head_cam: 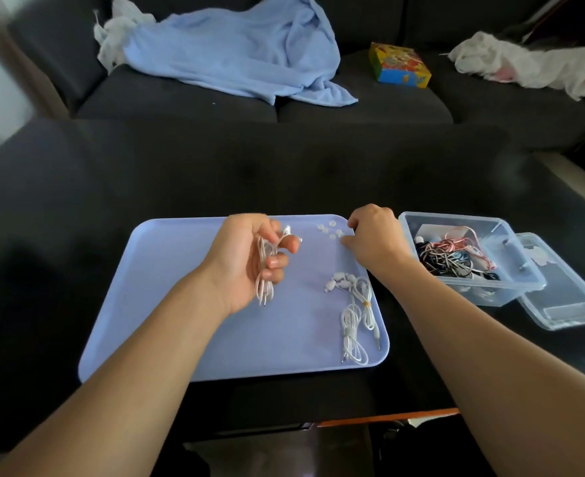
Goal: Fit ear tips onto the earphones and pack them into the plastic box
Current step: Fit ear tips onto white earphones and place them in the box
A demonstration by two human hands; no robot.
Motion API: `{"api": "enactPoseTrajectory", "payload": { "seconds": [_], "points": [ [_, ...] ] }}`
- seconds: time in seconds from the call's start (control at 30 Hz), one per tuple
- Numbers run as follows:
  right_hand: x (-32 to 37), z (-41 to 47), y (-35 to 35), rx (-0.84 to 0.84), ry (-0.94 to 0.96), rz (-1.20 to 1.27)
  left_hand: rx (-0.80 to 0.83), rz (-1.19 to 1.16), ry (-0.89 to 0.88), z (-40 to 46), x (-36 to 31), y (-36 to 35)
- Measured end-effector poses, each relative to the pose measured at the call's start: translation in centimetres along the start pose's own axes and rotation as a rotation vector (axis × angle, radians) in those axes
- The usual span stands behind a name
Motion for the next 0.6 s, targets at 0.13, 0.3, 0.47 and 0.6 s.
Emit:
{"api": "enactPoseTrajectory", "payload": {
  "seconds": [0.13,0.3,0.47,0.6],
  "points": [
    [0.2,0.5,-0.6,-0.033,-0.052,-0.016,-0.010,0.354,-0.043,0.4,0.1,0.5],
    [0.5,1.2,-1.2,-0.025,-0.109,0.053,0.056,0.594,-0.114,0.5,0.7,0.9],
    [0.2,1.4,-1.4,-0.010,-0.138,0.093,0.059,0.659,-0.136,0.6,0.8,1.1],
    [0.2,1.6,-0.8,0.024,-0.149,0.170,-0.019,0.677,-0.131,0.9,0.7,1.7]
  ]
}}
Point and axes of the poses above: each hand's wrist, its own z-axis towards the middle knuckle, its own y-axis out of the back of the hand, x = y × z, the point moved 6 cm from there along z, towards the middle knuckle, and after that the axes turned 12 degrees about -y, right-handed, at the moved point
